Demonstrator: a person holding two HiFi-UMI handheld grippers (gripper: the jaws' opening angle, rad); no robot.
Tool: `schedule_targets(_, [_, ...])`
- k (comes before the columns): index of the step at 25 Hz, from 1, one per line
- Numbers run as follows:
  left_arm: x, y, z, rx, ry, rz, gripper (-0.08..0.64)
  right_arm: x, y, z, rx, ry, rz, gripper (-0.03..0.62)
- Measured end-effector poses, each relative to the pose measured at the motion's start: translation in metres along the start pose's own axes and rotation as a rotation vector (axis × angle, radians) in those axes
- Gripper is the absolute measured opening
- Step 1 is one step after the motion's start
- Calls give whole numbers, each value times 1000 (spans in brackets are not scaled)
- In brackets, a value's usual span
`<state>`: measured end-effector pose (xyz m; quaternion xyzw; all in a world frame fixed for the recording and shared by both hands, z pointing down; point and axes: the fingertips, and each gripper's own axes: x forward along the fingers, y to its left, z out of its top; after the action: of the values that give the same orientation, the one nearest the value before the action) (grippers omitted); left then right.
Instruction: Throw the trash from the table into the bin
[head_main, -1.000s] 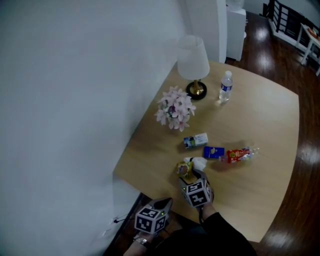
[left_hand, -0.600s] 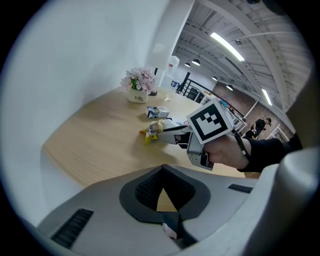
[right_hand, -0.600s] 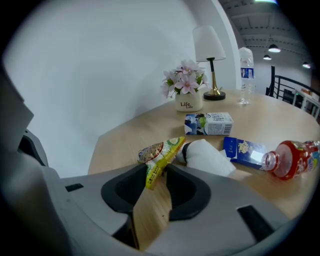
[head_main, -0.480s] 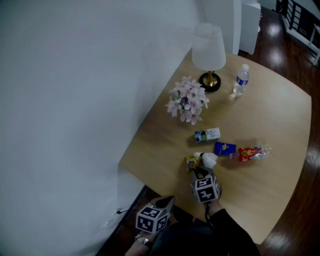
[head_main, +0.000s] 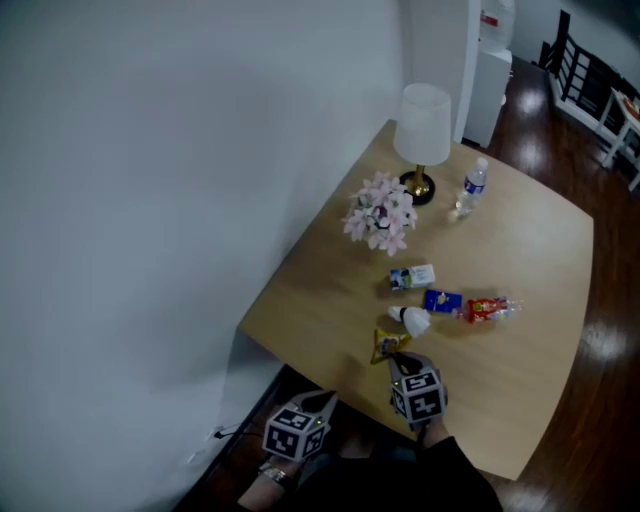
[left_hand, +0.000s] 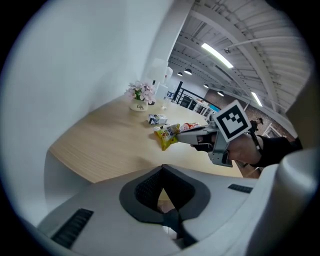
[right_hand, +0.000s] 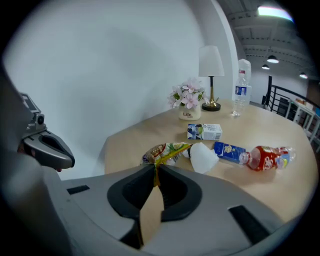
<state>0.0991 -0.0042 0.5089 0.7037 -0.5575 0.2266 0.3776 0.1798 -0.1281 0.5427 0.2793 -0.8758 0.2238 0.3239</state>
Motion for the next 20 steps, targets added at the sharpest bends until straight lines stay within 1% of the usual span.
schedule_targets(5, [-25,10,-20,-10,-29,-20,2,-27,24,-19,24,7,-33,29])
schedule_targets(10, [-44,29,-40,-38,-52,-5,2,-30,52,-25,8,12,-17,28])
schedule_targets(13, [-57,45,-57,-74,-57,21,2,-23,84,-26,-30,26,30,28])
schedule_targets(16, [-75,64,-77,-127,-71,62,2,-10,126,-32,-78,51,110,28])
schedule_targets(20, [-99,93,-108,-214,-89,128,2,12,185,-49,-161,113,221,28])
